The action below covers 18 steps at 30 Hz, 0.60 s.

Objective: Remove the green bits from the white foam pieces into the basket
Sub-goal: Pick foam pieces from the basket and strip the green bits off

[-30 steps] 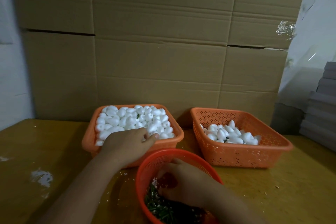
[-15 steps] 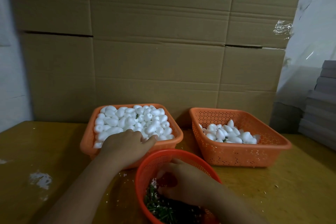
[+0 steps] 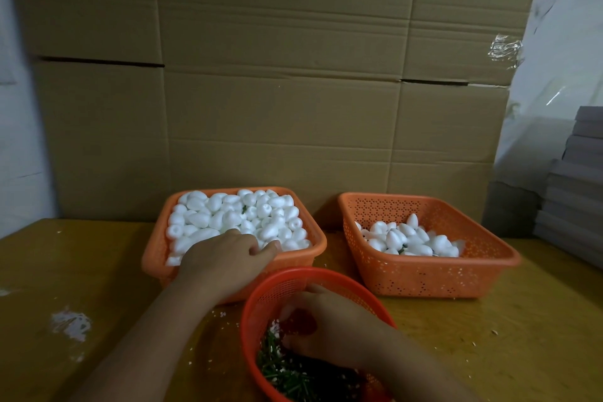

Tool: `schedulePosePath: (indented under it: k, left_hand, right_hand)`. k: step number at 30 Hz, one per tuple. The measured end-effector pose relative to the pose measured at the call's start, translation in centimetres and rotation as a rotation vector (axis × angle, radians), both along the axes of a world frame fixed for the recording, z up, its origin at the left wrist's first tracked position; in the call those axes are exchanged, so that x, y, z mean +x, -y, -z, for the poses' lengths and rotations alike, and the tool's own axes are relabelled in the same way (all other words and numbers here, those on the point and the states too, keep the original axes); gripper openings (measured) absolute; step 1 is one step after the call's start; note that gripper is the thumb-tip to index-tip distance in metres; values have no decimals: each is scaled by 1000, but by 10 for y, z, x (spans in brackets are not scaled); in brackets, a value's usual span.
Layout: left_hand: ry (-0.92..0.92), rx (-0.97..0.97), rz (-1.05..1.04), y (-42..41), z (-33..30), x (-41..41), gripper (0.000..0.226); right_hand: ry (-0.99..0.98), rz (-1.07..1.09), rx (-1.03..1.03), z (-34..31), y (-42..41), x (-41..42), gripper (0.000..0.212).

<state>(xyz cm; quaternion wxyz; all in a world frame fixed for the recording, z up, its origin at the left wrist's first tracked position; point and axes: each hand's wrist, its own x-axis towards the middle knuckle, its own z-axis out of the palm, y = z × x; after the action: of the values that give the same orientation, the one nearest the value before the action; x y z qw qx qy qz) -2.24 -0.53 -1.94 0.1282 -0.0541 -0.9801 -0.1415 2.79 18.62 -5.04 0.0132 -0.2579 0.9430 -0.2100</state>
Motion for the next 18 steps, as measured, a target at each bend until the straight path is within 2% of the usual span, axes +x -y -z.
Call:
schedulePosePath:
  k: [3, 8, 12, 14, 16, 18]
  left_hand:
    - [-9, 58, -1, 1, -2, 0, 49]
    - [-90, 263, 33, 2, -5, 0, 23]
    - [-290, 659, 111, -18, -8, 11, 22]
    - [-324, 821, 205, -39, -8, 19, 22]
    - [-225, 975, 306, -63, -3, 30, 26]
    - [-41, 1017, 375, -77, 4, 37, 25]
  right_hand:
    - [-4, -4, 2, 0, 0, 0, 32]
    - [-2, -3, -2, 0, -1, 0, 32]
    - [-19, -9, -12, 1, 0, 0, 32]
    - [-43, -15, -13, 1, 0, 0, 33]
    - [-60, -34, -15, 2, 1, 0, 35]
    - [-73, -67, 6, 2, 2, 0, 38]
